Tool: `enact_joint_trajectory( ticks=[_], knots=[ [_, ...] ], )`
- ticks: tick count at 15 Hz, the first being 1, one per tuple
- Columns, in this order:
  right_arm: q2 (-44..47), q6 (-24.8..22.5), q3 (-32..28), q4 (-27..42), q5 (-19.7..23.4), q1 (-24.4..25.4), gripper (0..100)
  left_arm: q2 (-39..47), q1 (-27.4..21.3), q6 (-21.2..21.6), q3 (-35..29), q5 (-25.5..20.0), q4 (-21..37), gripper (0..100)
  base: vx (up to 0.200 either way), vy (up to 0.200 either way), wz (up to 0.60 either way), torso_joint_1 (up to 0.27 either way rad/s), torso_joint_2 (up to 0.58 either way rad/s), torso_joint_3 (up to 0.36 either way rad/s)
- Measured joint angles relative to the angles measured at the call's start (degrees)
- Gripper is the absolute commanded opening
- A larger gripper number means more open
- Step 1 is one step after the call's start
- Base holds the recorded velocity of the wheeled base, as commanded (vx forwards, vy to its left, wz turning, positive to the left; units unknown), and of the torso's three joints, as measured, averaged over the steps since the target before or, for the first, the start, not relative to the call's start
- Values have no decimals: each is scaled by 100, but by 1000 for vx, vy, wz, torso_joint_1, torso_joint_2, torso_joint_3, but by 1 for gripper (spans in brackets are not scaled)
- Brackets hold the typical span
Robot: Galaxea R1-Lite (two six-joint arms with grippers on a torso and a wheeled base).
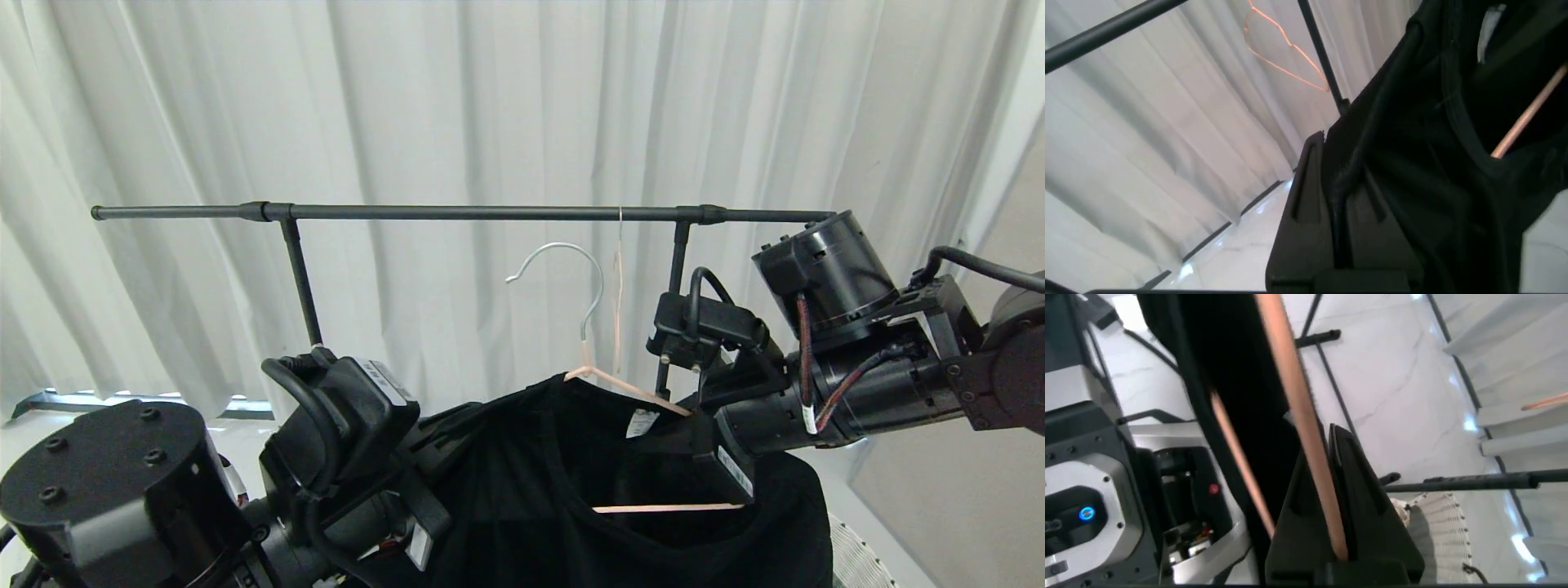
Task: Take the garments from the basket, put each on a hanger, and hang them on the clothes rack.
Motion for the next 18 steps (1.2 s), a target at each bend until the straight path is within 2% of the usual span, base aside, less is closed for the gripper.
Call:
enact_joint_trajectory(
  ticks=[1,2,4,6,9,10,13,16,18],
  knots=[
    [0,-7,6,-76,-13,-2,0,0,2,5,-2,9,-2,0,0,0,0,0,0,0],
    [-11,-22,22,-180,-24,-2,0,2,7,27,-2,15,-4,100,0,0,0,0,0,0],
    [-57,-52,41,-345,-77,-11,0,13,7,44,-22,15,2,100,0,0,0,0,0,0],
    [-145,-330,80,-464,-182,-60,0,18,24,0,-63,23,0,100,0,0,0,0,0,0],
    [-250,-1365,273,-761,-191,-471,0,-37,140,-4,-83,52,5,100,0,0,0,0,0,0],
    [-295,-1473,378,-858,-191,-645,0,-78,200,-6,-55,50,2,100,0,0,0,0,0,0],
    [-477,-1510,538,-952,-165,-991,0,-179,564,-6,165,44,2,100,0,0,0,0,0,0],
    [-728,-1488,595,-944,-143,-1202,0,-137,1373,-90,457,-2,7,100,0,0,0,0,0,0],
    [-942,-1424,733,-941,-116,-1286,0,-20,1723,-134,577,-43,5,100,0,0,0,0,0,0]
  ],
)
